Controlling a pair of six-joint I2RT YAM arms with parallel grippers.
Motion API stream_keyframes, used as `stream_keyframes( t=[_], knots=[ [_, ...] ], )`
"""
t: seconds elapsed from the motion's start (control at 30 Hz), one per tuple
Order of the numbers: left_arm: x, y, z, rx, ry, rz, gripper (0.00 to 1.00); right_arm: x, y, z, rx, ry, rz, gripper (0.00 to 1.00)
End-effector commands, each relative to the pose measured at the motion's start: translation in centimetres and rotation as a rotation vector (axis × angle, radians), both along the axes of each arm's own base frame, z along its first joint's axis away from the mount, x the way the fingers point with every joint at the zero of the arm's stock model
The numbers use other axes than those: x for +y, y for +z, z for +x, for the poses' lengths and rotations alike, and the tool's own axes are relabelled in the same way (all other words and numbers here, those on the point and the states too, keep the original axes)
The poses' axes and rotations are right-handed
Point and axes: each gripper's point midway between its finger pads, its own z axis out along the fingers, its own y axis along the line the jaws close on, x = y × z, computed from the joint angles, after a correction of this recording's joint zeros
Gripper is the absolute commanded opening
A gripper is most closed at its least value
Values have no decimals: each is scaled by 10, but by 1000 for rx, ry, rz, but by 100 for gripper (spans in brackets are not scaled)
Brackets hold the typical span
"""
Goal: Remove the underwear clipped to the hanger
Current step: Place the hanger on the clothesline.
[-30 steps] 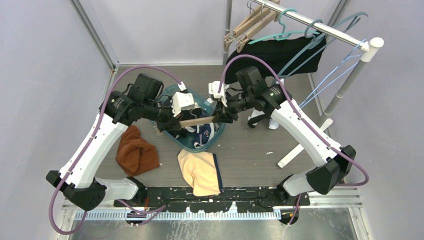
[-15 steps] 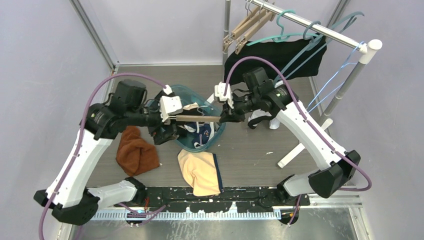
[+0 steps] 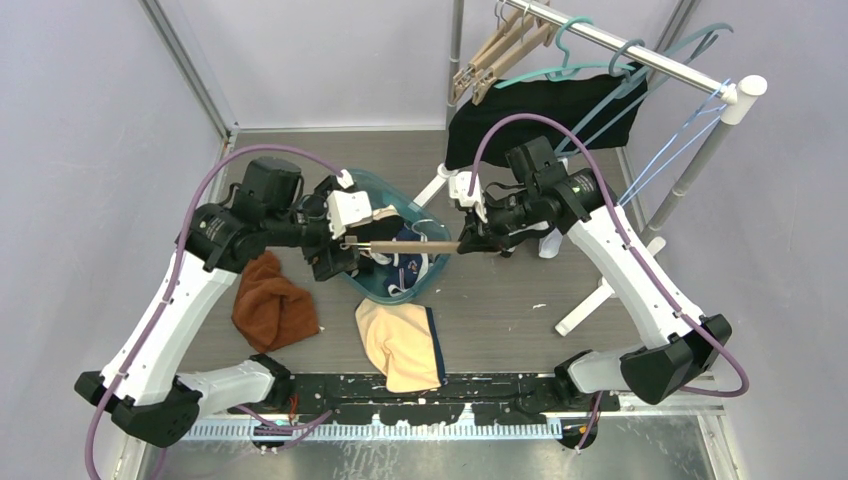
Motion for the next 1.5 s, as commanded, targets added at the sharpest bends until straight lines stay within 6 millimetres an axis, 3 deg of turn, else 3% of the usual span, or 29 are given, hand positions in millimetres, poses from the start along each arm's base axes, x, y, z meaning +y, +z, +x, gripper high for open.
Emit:
stream_keyframes(
  t=[0.0,0.2,0.33,0.73,0.87,1.03,1.07,1.17,1.2,1.23,1.3,1.47],
  knots=[
    [-9,9,9,-91,-61,-30,98,1,21,-12,-44,53,46,1],
    [-11,-11,-8,-31,-166,1,95,0,23,-10,-46,49,55,1],
    [-12,-15,-9,-18,-172,-4,86,0,23,-8,-41,52,71,1],
    [-32,-11,-8,22,-180,-117,47,6,23,-6,-12,49,110,1],
    [-29,-13,-8,21,-167,-101,32,6,22,-1,-14,28,108,1],
    [-18,-5,-5,-14,-120,-63,6,6,23,17,-37,-54,102,2],
    [-14,-2,-3,-24,-101,-54,1,6,25,22,-42,-78,102,10],
    [4,10,5,-73,-16,-9,0,4,33,35,-55,-152,95,45],
    [11,14,9,-88,17,9,0,3,36,39,-62,-179,94,67],
    [20,19,13,-108,55,28,0,2,41,43,-74,-203,97,80],
    [37,29,22,-138,140,62,0,-1,50,49,-99,-245,105,90],
    [71,66,50,-200,371,65,0,-11,75,59,-160,-329,126,93]
  ],
)
